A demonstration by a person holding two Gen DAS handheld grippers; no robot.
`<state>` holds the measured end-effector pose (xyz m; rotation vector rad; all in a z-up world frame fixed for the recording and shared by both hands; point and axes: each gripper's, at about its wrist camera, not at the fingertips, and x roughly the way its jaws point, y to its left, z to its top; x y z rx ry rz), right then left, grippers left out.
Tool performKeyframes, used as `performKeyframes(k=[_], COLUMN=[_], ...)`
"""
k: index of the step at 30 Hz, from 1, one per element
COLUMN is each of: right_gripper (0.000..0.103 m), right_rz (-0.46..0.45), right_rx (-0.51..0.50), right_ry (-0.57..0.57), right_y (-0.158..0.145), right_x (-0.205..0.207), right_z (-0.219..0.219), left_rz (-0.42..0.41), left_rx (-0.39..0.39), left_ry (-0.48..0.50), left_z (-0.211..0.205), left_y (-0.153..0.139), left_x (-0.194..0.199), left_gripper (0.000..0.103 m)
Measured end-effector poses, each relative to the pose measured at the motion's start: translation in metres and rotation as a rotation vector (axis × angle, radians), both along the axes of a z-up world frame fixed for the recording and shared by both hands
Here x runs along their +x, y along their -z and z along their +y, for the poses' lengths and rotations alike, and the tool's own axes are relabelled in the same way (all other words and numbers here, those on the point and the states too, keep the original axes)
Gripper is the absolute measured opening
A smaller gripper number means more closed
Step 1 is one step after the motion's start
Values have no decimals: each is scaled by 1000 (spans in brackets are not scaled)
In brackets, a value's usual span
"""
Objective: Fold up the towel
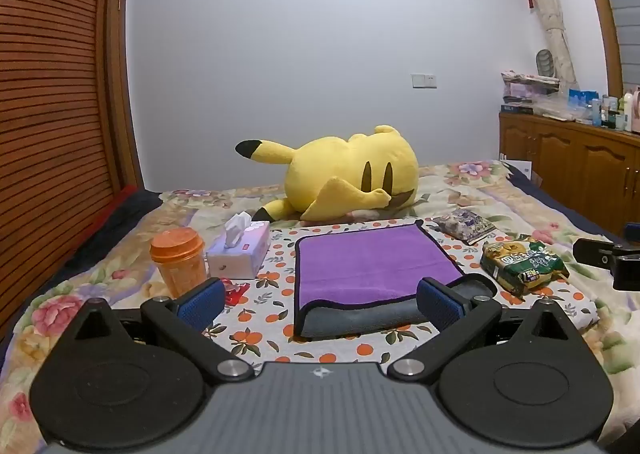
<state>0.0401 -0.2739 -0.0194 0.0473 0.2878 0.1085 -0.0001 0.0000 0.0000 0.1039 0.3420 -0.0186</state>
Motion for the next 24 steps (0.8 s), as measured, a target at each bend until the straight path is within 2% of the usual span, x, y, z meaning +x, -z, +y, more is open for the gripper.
performKeyframes(k=[24], right_gripper=[103], right_rz=[-4], right_rx=[-4], right_ry=[1], right_y=[-1], right_x=[0], right_z=[2], left_rz=[0], left_rx=[3], left_ry=[0], left_z=[0], left_y=[0], left_x=[0], left_gripper=[103])
